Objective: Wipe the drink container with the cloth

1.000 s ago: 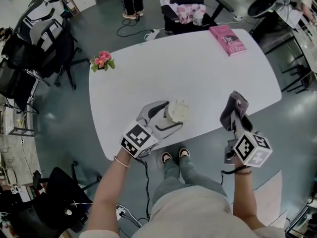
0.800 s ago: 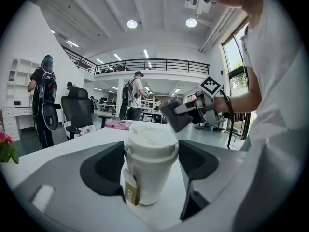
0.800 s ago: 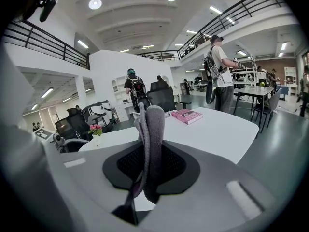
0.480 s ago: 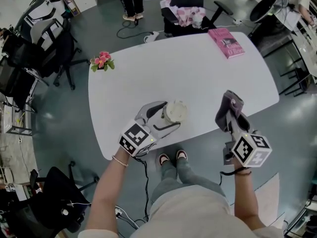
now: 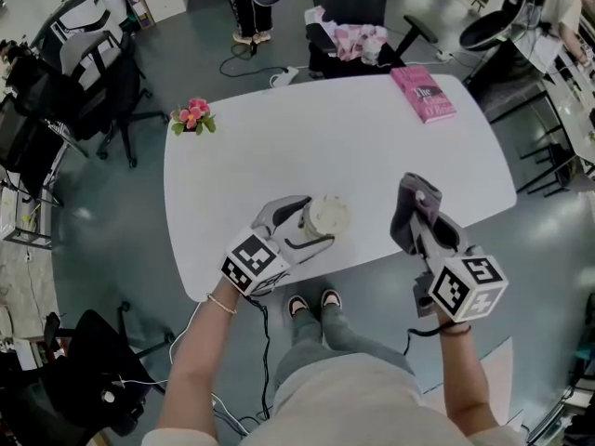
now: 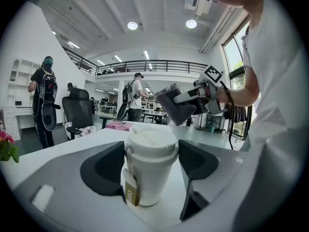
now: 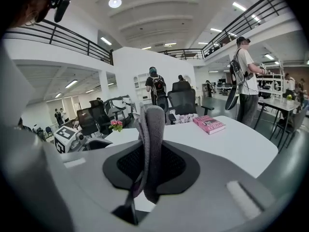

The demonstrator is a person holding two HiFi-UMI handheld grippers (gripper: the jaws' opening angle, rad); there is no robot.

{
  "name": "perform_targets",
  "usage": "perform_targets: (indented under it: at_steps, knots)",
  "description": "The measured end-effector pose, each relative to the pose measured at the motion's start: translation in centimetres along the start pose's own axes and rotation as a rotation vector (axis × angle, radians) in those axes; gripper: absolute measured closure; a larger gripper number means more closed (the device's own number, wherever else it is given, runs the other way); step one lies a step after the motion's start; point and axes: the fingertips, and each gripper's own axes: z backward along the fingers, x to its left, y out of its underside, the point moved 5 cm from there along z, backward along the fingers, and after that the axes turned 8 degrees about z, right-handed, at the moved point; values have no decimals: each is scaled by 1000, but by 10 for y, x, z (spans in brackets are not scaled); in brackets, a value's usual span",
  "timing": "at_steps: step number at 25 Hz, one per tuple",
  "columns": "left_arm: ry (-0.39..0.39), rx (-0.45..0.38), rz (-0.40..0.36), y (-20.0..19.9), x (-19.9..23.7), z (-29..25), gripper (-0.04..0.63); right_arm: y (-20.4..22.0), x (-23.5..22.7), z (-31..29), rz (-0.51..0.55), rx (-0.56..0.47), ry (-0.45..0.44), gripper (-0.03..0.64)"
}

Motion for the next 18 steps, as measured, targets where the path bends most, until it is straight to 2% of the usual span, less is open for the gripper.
perform_targets:
  at_steps: [5, 11, 18]
  knots:
    - [-2, -3, 2, 0, 0, -2, 243, -13, 11, -3, 28, -10, -97, 549]
    - [-8, -12, 4, 1, -1, -1, 242, -25, 27, -9, 88, 18, -170, 549]
    - [-23, -28, 5, 1, -2, -3, 242, -35, 56, -18, 222, 133, -345, 549]
